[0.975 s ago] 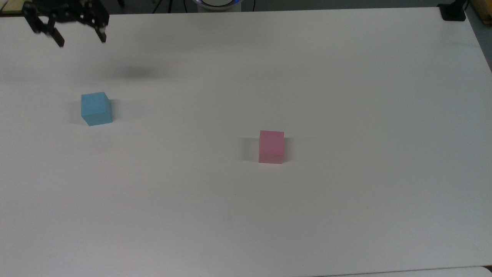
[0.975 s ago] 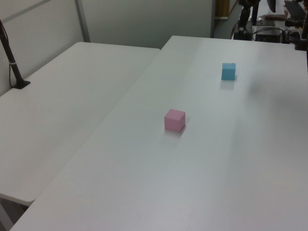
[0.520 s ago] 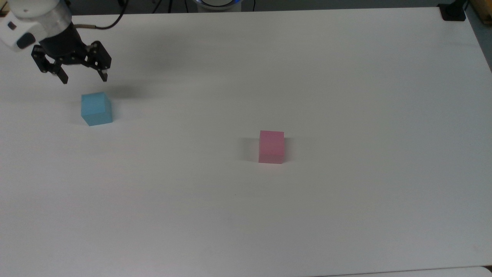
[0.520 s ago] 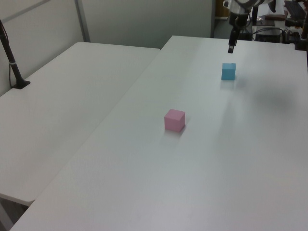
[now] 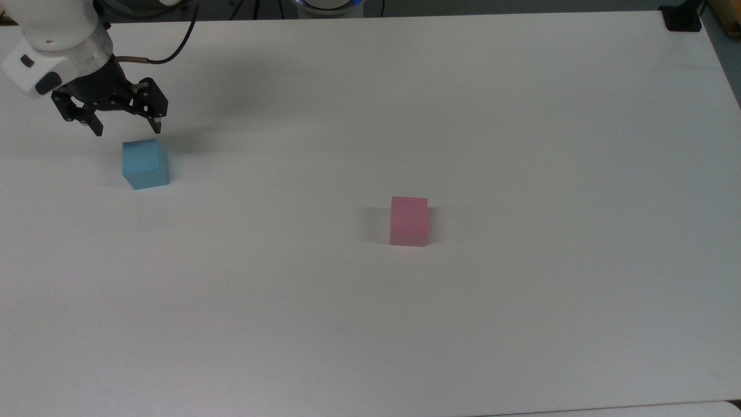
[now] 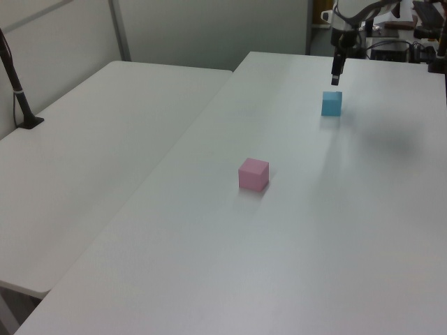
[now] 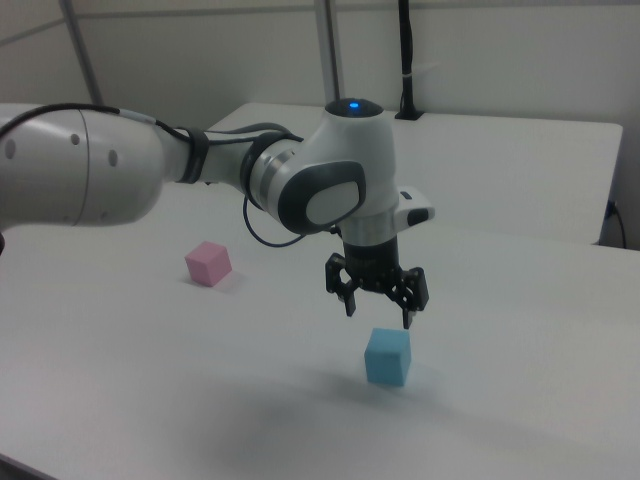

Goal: Put blue cube on pink cube
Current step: 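Move the open gripper over the light-blue cube, then lower the gripper around the light-blue cube and close it, then lift the light-blue cube and carry it toward the pink cube, then lower the light-blue cube onto the pink cube and open the gripper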

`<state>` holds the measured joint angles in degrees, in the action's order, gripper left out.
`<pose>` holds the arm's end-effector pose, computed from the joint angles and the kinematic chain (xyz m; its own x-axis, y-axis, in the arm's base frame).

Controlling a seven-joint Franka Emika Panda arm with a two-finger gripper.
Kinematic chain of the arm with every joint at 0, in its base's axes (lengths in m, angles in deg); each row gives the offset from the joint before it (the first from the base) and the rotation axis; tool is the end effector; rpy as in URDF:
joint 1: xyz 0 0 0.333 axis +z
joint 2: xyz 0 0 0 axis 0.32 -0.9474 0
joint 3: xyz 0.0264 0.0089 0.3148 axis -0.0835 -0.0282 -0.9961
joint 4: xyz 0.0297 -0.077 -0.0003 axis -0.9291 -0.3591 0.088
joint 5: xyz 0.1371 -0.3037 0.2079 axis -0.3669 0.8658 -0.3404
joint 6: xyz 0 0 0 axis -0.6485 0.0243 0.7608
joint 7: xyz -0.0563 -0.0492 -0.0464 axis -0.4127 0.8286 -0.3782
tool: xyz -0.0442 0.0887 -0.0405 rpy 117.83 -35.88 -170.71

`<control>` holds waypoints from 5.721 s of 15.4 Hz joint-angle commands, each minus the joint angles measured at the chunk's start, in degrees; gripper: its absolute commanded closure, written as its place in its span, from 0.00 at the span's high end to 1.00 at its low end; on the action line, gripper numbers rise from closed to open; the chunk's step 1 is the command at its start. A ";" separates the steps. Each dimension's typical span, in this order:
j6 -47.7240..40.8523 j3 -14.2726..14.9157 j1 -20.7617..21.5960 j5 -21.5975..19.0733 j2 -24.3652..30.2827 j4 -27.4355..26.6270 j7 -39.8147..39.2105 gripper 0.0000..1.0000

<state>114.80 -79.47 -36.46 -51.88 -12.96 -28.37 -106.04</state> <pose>0.5894 -0.2738 0.4114 0.9949 0.0897 0.0457 0.0889 -0.9958 0.0197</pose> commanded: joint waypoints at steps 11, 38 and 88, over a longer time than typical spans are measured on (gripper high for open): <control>10.64 -0.51 0.04 2.28 -3.25 -5.10 5.32 0.98; -8.22 -13.26 7.68 3.69 6.94 1.29 29.02 0.66; -7.29 -13.08 32.30 14.06 -15.91 22.32 60.86 0.64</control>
<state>105.81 -93.15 -5.28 -38.11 -28.27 -6.52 -47.44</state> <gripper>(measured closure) 0.374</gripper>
